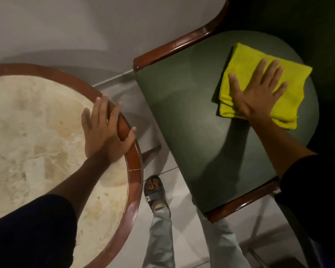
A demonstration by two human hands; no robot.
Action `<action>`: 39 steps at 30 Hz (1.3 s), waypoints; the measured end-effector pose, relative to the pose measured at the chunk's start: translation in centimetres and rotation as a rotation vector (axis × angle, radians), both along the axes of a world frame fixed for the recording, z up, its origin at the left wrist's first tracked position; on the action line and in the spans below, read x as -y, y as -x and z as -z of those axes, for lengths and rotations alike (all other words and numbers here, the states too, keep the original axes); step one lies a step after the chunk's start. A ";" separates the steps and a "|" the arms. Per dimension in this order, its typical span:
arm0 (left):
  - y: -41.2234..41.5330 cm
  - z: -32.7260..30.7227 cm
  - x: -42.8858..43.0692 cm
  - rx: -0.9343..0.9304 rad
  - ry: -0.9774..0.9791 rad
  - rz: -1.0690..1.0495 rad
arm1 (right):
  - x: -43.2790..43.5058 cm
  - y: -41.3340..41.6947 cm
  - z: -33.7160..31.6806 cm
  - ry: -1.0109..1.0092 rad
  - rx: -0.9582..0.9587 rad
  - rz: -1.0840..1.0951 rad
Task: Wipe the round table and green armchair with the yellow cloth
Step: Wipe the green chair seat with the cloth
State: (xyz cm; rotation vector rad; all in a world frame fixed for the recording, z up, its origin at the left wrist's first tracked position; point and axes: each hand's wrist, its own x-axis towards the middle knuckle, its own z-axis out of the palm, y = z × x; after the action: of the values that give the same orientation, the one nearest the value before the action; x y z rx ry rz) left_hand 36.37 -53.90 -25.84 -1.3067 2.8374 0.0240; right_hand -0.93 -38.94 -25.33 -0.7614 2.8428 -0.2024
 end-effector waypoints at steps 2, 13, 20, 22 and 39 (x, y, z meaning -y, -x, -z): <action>0.1 0.0 -0.1 -0.021 0.000 -0.009 | 0.6 -2.5 -0.1 -0.031 0.002 -0.146; 0.2 -0.5 -0.2 -0.051 0.005 -0.007 | -2.4 0.9 -0.4 -0.031 -0.058 -0.089; 0.2 -0.6 -0.3 -0.053 0.012 -0.009 | 3.9 3.7 -0.8 -0.037 0.035 -0.256; 0.2 -0.8 -0.3 -0.053 0.013 -0.013 | 7.3 -0.9 -0.7 -0.061 0.039 -0.502; 0.1 -0.2 -0.3 -0.044 -0.070 -0.032 | -16.9 -14.1 -0.2 -0.140 -0.034 -0.403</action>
State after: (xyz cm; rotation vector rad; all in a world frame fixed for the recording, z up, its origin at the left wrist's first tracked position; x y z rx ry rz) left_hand 36.24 -53.64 -25.67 -1.3542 2.8232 0.1537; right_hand 13.17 -22.02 -25.16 -1.2861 2.6245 0.0684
